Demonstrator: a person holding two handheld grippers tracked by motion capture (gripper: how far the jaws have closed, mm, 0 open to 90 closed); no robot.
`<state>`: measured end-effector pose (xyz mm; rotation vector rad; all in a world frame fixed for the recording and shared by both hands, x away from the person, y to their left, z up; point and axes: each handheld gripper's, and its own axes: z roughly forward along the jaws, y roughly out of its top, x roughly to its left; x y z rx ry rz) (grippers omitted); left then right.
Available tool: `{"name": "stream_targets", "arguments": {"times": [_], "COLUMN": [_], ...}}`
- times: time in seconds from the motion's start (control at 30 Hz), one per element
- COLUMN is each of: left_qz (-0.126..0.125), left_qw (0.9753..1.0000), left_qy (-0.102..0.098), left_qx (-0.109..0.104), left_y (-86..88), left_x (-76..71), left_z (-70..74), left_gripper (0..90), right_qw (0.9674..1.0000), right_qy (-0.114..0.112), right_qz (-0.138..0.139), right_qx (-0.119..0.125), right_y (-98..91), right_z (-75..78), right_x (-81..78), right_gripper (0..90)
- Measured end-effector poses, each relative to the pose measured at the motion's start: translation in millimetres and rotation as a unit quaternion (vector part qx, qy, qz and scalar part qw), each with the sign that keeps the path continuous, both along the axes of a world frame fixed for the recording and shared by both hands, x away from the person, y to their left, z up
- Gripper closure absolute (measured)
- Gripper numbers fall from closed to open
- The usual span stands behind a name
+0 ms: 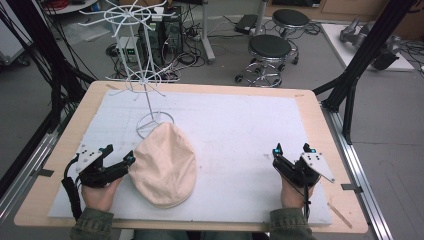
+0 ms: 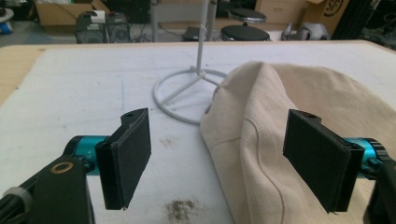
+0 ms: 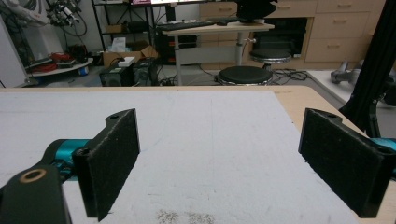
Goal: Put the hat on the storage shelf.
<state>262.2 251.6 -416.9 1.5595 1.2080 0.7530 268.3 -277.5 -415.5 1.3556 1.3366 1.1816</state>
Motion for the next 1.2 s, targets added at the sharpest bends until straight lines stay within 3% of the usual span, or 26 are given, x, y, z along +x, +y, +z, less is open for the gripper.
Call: {"name": "stream_targets", "arguments": {"times": [0.27,0.6,0.8,0.93,1.2], "left_qz": [-0.008,-0.025,-0.032,-0.035,-0.032], "left_qw": [0.9994,0.9966,0.9925,0.9901,0.9857], "left_qy": [0.033,0.078,0.115,0.135,0.162], "left_qx": [0.009,0.013,0.024,0.019,0.032], "left_y": [-8.5,-14.2,-22.3,-25.3,-29.8], "left_x": [2.1,5.6,5.6,5.8,5.4], "left_z": [-5.1,-7.7,-8.7,-8.8,-12.2], "left_gripper": [23.6,23.7,24.0,24.2,23.9], "right_qw": [1.0,1.0,1.0,1.0,1.0], "right_qy": [0.001,0.003,0.004,0.004,0.007], "right_qz": [-0.002,0.0,-0.002,-0.002,-0.003], "right_qx": [-0.002,-0.003,-0.004,-0.003,-0.005], "right_y": [-0.7,-0.3,-0.9,-1.1,-1.2], "right_z": [0.2,-0.2,-0.1,-0.2,-0.5], "right_x": [-0.3,0.4,0.1,0.4,0.7], "right_gripper": [11.6,11.6,11.6,11.6,11.6]}}
